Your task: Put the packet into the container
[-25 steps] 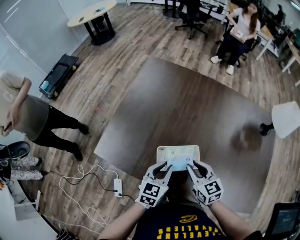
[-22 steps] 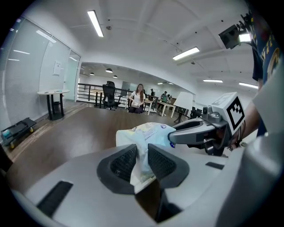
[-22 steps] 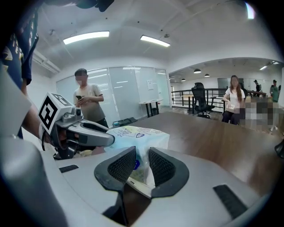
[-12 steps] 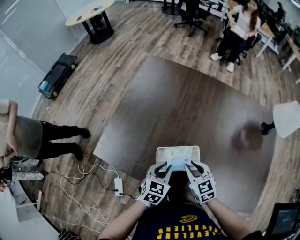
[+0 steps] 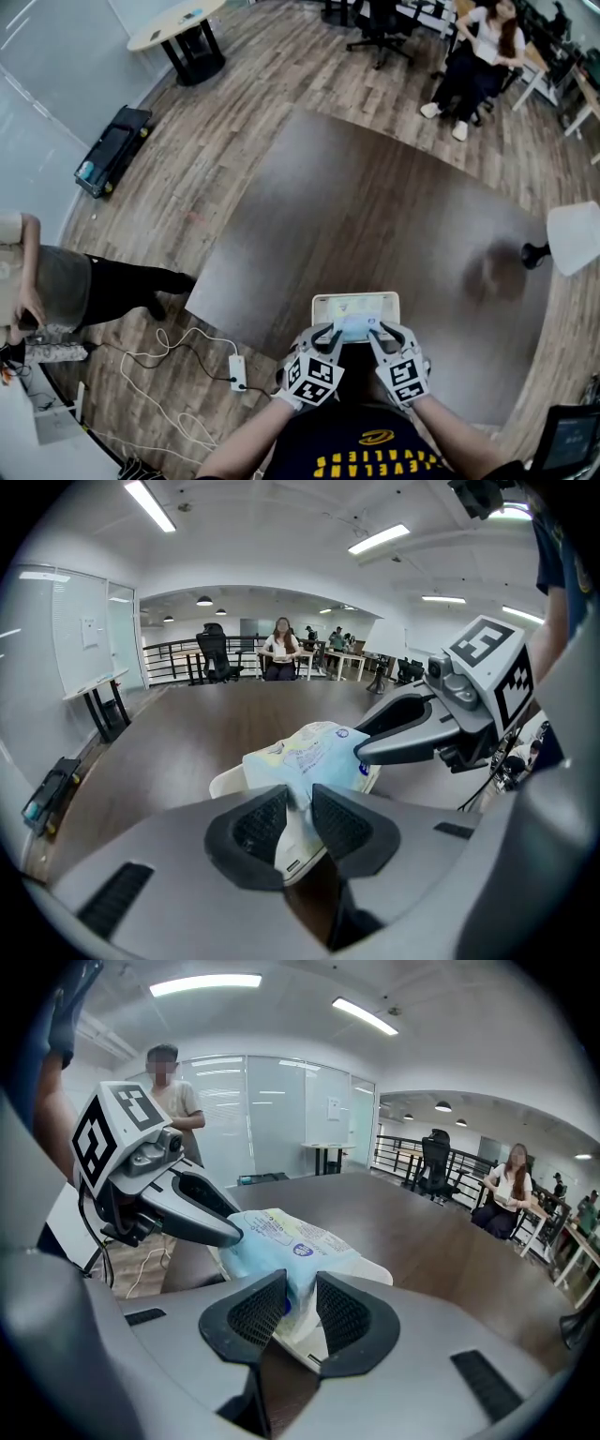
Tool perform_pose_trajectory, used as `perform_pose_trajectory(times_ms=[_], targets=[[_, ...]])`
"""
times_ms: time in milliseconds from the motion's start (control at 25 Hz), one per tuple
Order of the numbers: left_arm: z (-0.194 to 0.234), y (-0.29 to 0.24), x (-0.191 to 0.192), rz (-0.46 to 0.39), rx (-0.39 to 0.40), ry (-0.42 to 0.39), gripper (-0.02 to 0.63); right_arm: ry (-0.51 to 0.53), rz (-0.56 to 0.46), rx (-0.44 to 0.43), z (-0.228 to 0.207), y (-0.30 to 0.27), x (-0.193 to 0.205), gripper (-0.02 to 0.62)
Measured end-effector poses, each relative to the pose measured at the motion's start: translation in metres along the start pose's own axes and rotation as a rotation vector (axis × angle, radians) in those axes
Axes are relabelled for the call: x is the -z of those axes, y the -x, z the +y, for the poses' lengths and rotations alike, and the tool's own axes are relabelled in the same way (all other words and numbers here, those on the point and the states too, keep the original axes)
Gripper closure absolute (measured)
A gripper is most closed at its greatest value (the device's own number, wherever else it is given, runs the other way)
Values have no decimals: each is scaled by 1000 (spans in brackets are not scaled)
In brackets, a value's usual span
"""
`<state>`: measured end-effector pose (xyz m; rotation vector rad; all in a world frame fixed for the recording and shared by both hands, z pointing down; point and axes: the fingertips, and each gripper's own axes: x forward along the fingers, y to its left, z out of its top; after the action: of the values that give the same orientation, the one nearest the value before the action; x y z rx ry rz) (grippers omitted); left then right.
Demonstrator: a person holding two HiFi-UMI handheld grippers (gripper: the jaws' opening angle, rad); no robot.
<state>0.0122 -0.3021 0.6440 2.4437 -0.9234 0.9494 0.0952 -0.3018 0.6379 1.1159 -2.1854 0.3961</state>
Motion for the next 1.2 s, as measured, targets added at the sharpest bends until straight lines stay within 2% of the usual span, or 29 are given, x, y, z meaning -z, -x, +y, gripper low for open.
perform_pose_trajectory(times_ms=[400, 840, 960, 1200], targets=[[2, -3, 8, 64, -8, -17, 526, 17, 23, -8, 3, -3, 1, 489], [4, -5, 8, 56, -42, -19, 494, -6, 14, -14, 0, -3, 3, 489], [7, -2, 9, 50, -43, -1, 474, -19, 32, -18, 1, -1, 7, 489], [12, 6, 6, 9, -26, 83, 465, -59, -16, -18, -1, 4, -1, 488]])
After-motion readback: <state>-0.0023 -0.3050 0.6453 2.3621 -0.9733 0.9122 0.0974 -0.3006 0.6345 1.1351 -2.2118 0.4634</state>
